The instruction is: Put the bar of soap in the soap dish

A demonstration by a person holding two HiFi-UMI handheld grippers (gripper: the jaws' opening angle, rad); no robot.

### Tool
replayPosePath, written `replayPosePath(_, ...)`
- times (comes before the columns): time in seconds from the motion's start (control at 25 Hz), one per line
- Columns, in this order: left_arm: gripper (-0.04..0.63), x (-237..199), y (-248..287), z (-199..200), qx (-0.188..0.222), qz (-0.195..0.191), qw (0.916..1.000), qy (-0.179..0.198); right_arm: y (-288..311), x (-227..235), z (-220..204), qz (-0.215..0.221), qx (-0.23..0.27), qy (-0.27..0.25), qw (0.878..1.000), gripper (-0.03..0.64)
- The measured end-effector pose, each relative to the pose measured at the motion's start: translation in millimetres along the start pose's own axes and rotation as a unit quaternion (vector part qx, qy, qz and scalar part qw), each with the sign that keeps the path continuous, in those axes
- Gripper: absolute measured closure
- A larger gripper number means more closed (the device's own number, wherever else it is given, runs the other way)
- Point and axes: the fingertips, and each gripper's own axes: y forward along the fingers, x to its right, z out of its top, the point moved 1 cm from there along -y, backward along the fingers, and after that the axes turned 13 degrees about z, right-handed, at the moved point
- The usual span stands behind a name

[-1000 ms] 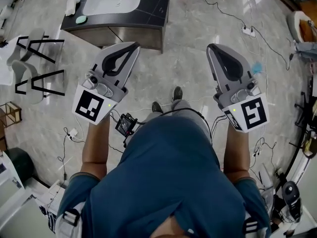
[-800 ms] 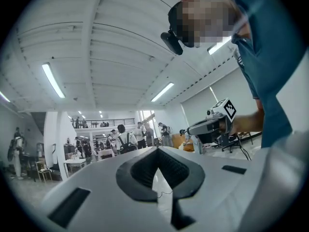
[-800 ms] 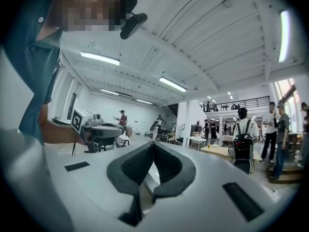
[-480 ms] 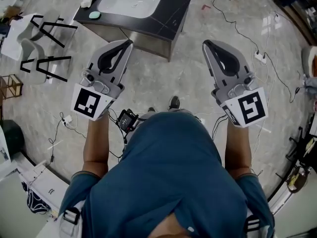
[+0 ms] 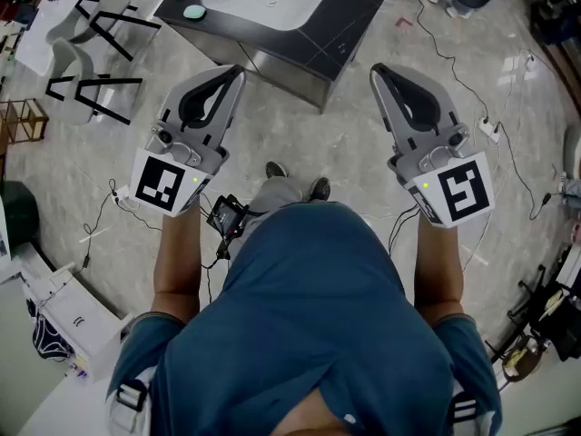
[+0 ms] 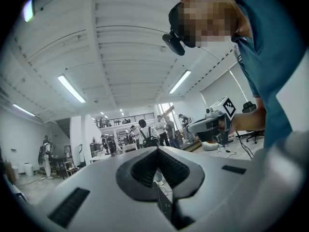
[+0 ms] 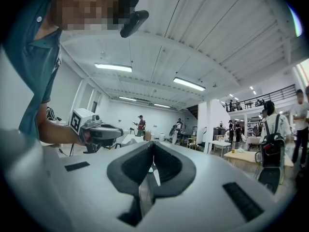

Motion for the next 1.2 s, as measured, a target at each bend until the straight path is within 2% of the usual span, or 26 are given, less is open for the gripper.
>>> replayPosePath(0.2, 0.592, -32.6, 1.8, -15.0, -0.024, 0.007, 0.9997, 0.002, 31.9, 9.6, -0.9, 0.0, 0.002, 0.004, 1.0, 0.603)
replayPosePath(0.32, 0.592, -58.7, 3.5, -10.6, -0.003, 0.006, 1.0, 0.0, 58.7, 14.1, 0.7, 0.001, 0.001, 0.003, 1.0, 0.603)
replayPosePath(0.56, 0.592, -110.2, 0.5, -20.3, 0.004, 0.008, 1.0, 0.0, 113.0, 17.9, 3.9, 0.002, 0.001, -0.002, 1.0, 0.603)
replayPosePath(0.76, 0.592, -149.0, -13.5, -36.7, -0.019, 0.017, 0.9997, -0.005, 155.6, 12.2, 5.1, 0.007, -0.004, -0.005, 1.0, 0.603)
replayPosePath(0.92, 0.592, -164.1, -8.6, -42.2, -0.011, 0.02, 0.9997, -0.007, 178.6, 17.8, 1.3, 0.019, -0.007, -0.004, 1.0, 0.603)
replayPosePath(1.2, 0.592, -184.0, 11.7, -64.7, -0.035, 0.046, 0.9983, -0.001, 208.6, 45.8, -15.3, 0.052, -0.002, 0.006, 0.999, 0.603)
